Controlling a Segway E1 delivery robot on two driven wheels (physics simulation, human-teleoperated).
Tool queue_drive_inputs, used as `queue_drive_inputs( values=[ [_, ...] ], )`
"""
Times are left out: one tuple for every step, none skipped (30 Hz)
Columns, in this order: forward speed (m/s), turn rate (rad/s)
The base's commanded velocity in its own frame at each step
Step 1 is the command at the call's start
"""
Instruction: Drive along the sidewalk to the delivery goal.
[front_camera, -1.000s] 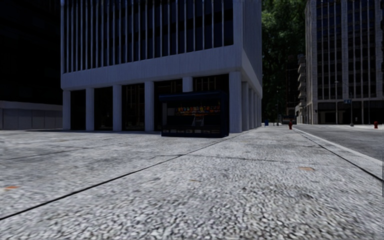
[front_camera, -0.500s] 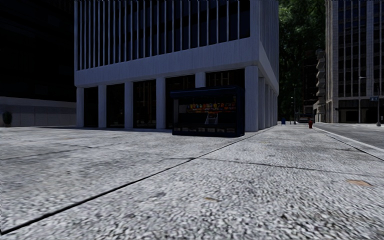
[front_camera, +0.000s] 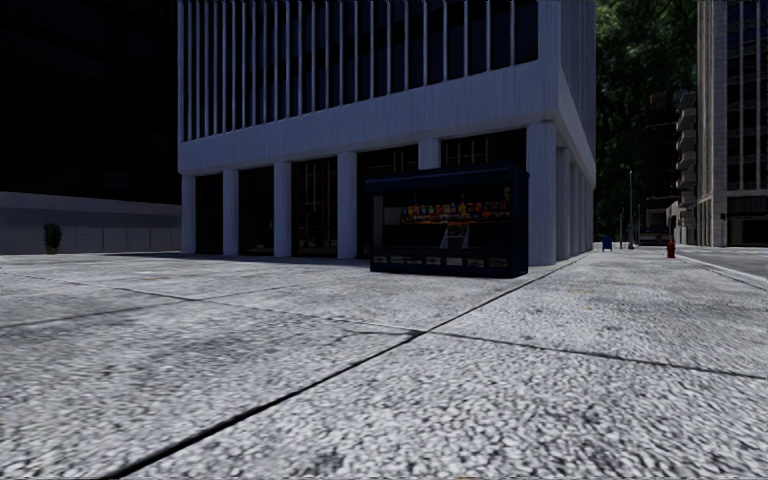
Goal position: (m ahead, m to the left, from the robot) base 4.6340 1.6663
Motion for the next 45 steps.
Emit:
queue_drive_inputs(
  values=[
    [1.39, 0.19],
    [1.39, 0.12],
    [1.39, 0.09],
    [1.39, 0.09],
    [1.39, 0.09],
    [1.4, 0.09],
    [1.4, 0.09],
    [1.4, 0.12],
    [1.4, 0.12],
    [1.4, 0.14],
    [1.4, 0.18],
    [1.4, 0.22],
    [1.4, 0.23],
    [1.4, 0.23],
    [1.4, 0.24],
    [1.4, 0.25],
    [1.4, 0.31],
    [1.4, 0.38],
    [1.4, 0.38],
    [1.4, 0.39],
    [1.4, 0.39],
    [1.4, 0.4],
    [1.4, 0.4],
    [1.4, 0.4],
    [1.4, 0.4],
    [1.4, 0.4],
    [1.4, 0.4],
    [1.4, 0.4],
    [1.4, 0.4],
    [1.4, 0.4],
    [1.4, 0.4],
    [1.4, 0.4],
    [1.4, 0.4],
    [1.4, 0.4],
    [1.4, 0.4],
    [1.4, 0.4],
    [1.4, 0.4],
    [1.4, 0.4],
    [1.4, 0.4],
    [1.4, 0.4],
    [1.4, 0.4],
    [1.4, 0.4],
    [1.4, 0.4],
    [1.4, 0.4],
    [1.4, 0.4]
  ],
)
